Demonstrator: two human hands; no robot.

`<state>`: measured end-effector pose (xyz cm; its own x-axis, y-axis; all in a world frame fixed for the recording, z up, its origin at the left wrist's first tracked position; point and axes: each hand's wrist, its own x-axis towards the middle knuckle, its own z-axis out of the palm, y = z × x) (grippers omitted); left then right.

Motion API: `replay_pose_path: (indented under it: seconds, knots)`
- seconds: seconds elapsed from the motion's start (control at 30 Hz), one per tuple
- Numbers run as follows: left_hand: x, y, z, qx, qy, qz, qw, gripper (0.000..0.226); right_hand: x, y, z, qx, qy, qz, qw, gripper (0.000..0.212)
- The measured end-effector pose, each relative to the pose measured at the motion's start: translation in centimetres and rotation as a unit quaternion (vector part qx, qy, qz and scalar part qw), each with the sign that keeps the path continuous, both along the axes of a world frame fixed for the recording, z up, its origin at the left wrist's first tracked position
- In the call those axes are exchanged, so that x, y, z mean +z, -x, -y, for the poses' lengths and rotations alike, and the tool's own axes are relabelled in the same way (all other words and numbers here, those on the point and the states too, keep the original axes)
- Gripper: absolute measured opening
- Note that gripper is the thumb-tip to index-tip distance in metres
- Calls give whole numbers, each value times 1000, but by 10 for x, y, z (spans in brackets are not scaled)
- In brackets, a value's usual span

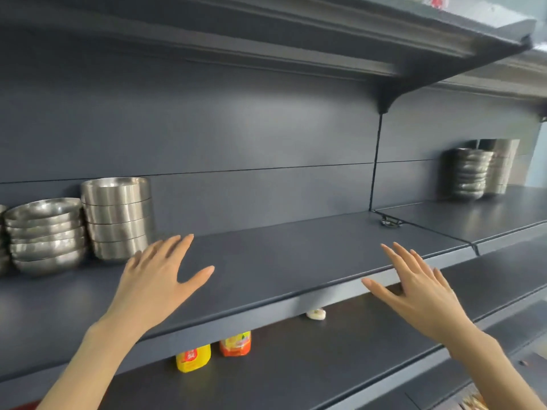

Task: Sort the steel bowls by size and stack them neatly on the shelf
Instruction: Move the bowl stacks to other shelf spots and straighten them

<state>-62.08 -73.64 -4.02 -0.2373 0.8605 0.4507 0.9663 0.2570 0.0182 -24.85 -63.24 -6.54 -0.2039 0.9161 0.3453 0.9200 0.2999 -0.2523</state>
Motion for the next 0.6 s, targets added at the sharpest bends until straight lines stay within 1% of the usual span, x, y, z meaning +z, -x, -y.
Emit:
replay_pose_path:
  seconds: [0.1, 0.23, 0.3, 0.4, 0.43, 0.5, 0.6]
  knots:
    - [-1, -44, -20, -8, 7, 0, 1000, 109, 2, -48, -14, -15, 5, 9, 1000, 97]
    - [-4, -100, -50, -23, 20, 3, 1000, 110, 4, -110, -26, -35, 16, 22, 999, 95]
    - [-6, -132, -65, -36, 21, 14, 999, 107, 4, -140, -30, -45, 23, 29, 998, 94]
    - [-6, -178, -87, -68, 29, 34, 997, 96, 4, -180, -35, -65, 18, 34, 997, 94]
    - [-6, -193, -94, -78, 32, 34, 996, 97, 4, -191, -36, -71, 17, 34, 997, 92]
    - [-4, -219, -109, -94, 41, 28, 994, 105, 4, -212, -42, -81, 19, 42, 996, 90]
    - [0, -248, -134, -107, 49, 23, 993, 110, 5, -240, -55, -106, 33, 56, 992, 94]
